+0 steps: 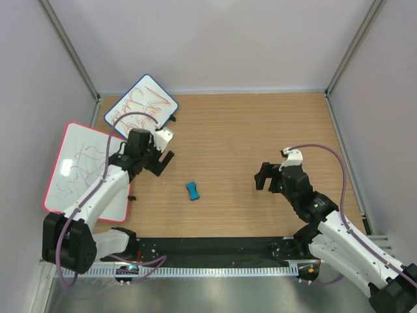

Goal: Erase the whiteboard

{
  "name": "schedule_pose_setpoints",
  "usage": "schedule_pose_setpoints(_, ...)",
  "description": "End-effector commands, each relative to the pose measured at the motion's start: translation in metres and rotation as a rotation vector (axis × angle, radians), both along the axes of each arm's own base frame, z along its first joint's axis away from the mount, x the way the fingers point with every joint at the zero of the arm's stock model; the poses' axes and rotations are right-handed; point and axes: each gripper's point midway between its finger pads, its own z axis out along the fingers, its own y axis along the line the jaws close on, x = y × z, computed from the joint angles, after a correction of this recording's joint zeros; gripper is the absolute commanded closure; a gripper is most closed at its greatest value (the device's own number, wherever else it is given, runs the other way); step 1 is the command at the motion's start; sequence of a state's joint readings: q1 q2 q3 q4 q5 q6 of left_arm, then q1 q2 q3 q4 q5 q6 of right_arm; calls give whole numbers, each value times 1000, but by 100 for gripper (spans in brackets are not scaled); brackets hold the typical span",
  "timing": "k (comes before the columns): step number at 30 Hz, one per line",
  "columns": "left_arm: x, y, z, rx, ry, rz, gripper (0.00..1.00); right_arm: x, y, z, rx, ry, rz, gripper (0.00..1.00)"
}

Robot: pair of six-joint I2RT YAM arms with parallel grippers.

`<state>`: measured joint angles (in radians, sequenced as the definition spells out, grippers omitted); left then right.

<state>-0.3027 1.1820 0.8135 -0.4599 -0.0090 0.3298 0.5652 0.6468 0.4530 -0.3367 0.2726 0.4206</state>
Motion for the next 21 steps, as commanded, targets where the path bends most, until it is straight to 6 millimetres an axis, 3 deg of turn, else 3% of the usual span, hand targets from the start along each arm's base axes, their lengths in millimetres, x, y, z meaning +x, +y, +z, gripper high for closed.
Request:
schedule_pose_setpoints(1, 53, -2, 52, 130, -177, -123, 9, 9, 18, 30, 62, -54, 61, 0)
schedule_pose_setpoints(3, 73, -5, 52, 315, -190, -326, 9, 10, 22, 28, 62, -44, 79, 0)
schedule_pose_setpoints(6, 84, -2, 27, 617, -134, -601, 9, 10, 26, 24, 58, -30, 100, 0)
schedule_pose_setpoints(9, 96, 8, 2, 811, -58, -777, 11, 10, 28, 22, 50, -24, 114, 0)
schedule_pose_setpoints(11, 95, 15, -10, 871, 24, -870, 13, 11, 28, 19, 38, -17, 118, 0)
schedule_pose_setpoints(19, 153, 16, -27, 1017, 152, -975, 16, 11, 32, 11, 18, 8, 144, 0)
schedule_pose_setpoints(21, 159, 17, -33, 1040, 171, -994, 17, 11, 32, 8, 8, 17, 148, 0)
